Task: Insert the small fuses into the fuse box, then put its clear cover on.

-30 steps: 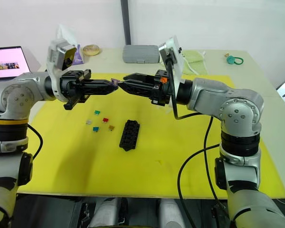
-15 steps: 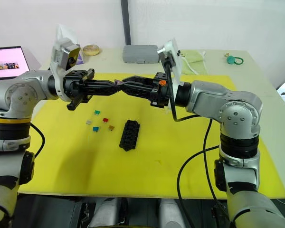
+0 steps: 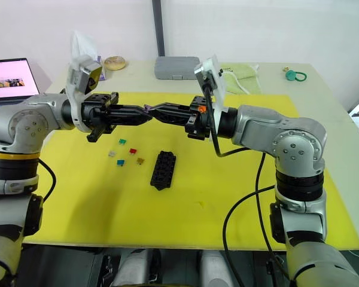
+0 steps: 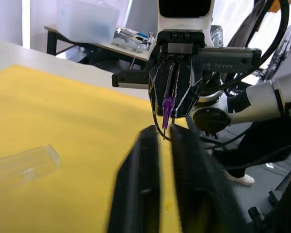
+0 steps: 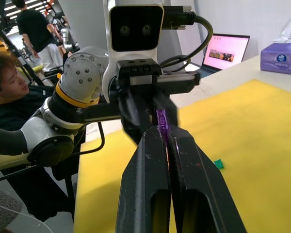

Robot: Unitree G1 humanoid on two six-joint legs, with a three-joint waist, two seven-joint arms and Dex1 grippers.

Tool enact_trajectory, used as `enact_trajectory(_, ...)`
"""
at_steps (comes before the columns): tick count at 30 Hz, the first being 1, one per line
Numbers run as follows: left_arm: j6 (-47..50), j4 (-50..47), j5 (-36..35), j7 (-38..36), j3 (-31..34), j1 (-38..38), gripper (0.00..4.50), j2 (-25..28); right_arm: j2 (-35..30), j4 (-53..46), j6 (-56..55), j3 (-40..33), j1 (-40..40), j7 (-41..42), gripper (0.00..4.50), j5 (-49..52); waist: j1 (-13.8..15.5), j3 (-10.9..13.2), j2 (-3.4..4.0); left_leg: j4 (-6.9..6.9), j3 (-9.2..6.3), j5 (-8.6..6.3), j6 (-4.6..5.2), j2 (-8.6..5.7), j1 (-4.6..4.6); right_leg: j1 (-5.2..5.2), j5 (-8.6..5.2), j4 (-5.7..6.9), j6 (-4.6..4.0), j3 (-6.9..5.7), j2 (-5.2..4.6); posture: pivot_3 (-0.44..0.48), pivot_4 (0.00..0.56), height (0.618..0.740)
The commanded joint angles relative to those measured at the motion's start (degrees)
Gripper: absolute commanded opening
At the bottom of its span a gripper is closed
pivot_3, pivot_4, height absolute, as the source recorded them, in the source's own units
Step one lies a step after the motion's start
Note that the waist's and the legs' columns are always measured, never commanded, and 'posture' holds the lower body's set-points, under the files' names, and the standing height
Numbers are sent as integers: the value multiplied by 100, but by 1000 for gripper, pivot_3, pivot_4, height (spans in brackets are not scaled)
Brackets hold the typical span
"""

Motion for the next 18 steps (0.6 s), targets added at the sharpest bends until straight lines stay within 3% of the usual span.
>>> enact_trajectory(1, -70, -282, 42, -92, 16, 107, 2496, 234, -77, -224, -152, -30, 5, 108, 0, -37, -2, 0, 0, 0, 0, 0, 0, 1, 0, -1, 0, 0, 0, 0, 0, 0, 150, 737)
enact_trajectory(5, -1, -514, 6, -87, 103, 430, 4433, 526, -166, -273, -187, -45, 77, 244, 0, -99, 3, 0, 0, 0, 0, 0, 0, 2, 0, 0, 0, 0, 0, 0, 0, 0, 150, 737)
enact_trajectory(12, -753, -1759, 513, 15, 105, 2176, 4433, 1235, -1217, -798, -1624, 1055, 920, 1817, 0, -1918, 2, 1, 2, -7, 2, -1, 1, 2, 0, 0, -1, -9, -1, 3, -2, 0, 150, 737)
enact_trajectory(18, -1782, -2458, 886, 254, 220, 3536, 4433, 1102, -1081, -753, -2859, 1726, 1581, 2385, 0, -3000, 18, 1, 2, -5, 3, -1, 1, 8, 1, 2, -2, -10, -3, 4, -3, 0, 150, 737)
